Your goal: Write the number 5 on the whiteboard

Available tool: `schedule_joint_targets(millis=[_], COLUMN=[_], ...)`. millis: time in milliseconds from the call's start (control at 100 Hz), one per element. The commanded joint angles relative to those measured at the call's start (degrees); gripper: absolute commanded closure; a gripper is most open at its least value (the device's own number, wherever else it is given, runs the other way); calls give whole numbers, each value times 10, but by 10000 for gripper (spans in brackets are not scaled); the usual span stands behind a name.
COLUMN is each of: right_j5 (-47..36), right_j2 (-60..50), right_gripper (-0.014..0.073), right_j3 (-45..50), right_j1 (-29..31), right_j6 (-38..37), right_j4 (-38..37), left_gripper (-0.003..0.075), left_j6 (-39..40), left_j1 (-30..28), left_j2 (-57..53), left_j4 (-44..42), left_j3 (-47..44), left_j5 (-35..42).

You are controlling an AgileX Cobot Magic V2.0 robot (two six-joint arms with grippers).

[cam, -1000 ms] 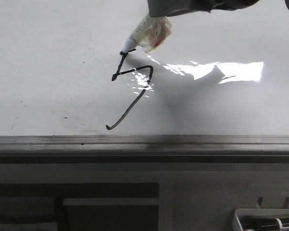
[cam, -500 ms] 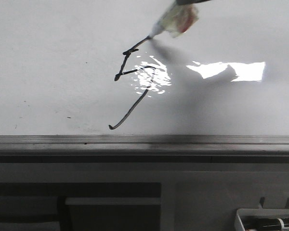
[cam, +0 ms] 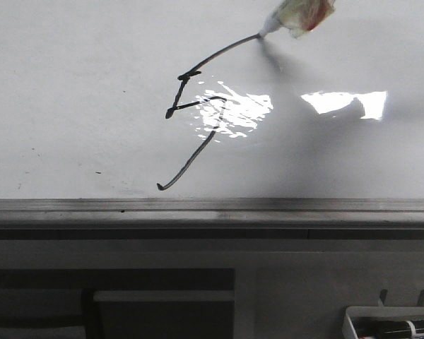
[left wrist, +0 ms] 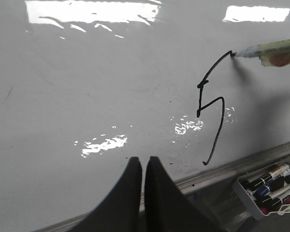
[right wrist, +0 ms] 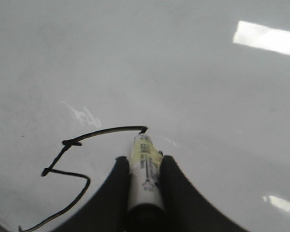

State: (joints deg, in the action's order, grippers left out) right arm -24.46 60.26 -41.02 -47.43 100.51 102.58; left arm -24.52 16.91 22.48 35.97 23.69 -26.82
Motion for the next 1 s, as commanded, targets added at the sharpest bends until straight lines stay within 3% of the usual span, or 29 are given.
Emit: schedule_joint_targets(millis=[0,180,260,410,460,700,990], right_j5=[64,174,194,200,203,219,214], right_j2=[-27,-48,-46,-28,-18,7,-10], right_gripper=[657,657,657,657,657,657,662], right_j3=[-9,-9,-9,-9,-9,-9,-9], right_j1=[-18,-79,-104,-131,-133,-133,-133], right_j6=[10,40,44,44,44,47,64], right_j4=[3,3,3,3,3,3,3], left_gripper=[741,713,617,359,320,323,323], left_j6=[4,-22,-74,-201,-251,-355,-382], left_j1=[-2,-2,-1,1,8,76,140], left_j2=[3,3,3,16,26,96,187], left_j4=[30,78,92,112,119,134,130], left_j3=[16,18,27,65,76,110,139], left_j5=[32,27,8,-60,-79,-170,-151])
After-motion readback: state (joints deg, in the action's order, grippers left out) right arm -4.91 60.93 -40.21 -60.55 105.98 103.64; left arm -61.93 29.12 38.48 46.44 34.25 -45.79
